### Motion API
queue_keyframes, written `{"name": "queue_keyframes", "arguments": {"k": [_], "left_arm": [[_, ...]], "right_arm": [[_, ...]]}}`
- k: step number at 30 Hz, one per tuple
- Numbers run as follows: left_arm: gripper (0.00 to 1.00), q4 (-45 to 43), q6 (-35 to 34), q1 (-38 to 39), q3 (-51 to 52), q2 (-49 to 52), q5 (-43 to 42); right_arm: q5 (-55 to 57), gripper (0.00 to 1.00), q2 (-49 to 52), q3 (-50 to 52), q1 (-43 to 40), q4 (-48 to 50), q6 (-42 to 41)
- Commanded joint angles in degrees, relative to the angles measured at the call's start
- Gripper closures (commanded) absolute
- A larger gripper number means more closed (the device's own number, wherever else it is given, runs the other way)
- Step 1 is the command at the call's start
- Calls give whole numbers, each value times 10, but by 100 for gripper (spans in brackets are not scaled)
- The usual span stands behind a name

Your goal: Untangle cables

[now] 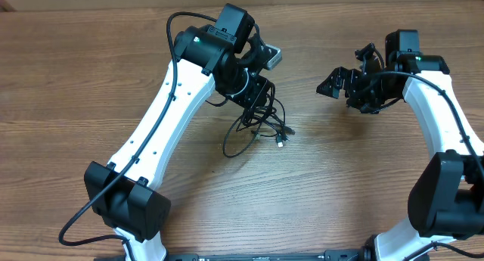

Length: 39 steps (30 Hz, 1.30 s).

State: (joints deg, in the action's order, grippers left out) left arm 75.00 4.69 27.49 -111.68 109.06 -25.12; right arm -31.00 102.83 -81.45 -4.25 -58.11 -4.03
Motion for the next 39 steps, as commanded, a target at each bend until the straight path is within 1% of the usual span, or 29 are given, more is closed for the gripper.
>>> {"name": "queue_keyframes", "arguments": {"k": [1,3,5,6,7,8,11,16,21,23,27,28,30,31,38,39], "left_arm": [[96,-2,11,0,0,-3,-19],[96,-2,11,-1,0,-3,-19],[96,-2,11,-1,0,-3,-19],[96,-2,12,-1,0,-3,-19],[96,-2,16,-1,0,-3,-18],[96,-2,16,-1,0,-3,-17],[96,-3,16,-2,0,-3,-17],[96,-2,18,-2,0,-2,-12],[96,-2,18,-2,0,3,-13],[96,-1,18,-2,1,4,-13],[96,0,18,-2,2,4,-13],[96,-1,18,-2,2,4,-13],[96,-1,18,-2,2,4,-13],[96,-1,18,-2,2,4,-13],[96,1,18,-2,2,4,-12],[96,1,18,-3,2,4,-12]], "right_arm": [[2,0,-3,-4,-1,-2,4],[-12,0,-3,-4,-1,-40,-27],[-25,0,-3,-4,-1,-115,-54],[-39,0,-3,-4,-1,-142,-56],[-90,0,-3,-4,-2,-163,-54],[-96,0,-3,-4,-2,-173,-44],[-80,0,-3,-4,-2,-185,-30],[11,0,-3,-3,-2,-186,-30],[14,0,-3,-3,-2,-188,-30],[14,10,-3,-3,-2,-188,-30],[14,36,-3,-3,-2,-192,-30],[14,48,-3,-3,-2,-192,-30],[14,60,-3,-3,-2,-192,-30],[14,61,-3,-3,-2,-194,-30],[8,56,-3,-3,0,-205,-28],[7,55,-3,-3,0,-209,-17]]}}
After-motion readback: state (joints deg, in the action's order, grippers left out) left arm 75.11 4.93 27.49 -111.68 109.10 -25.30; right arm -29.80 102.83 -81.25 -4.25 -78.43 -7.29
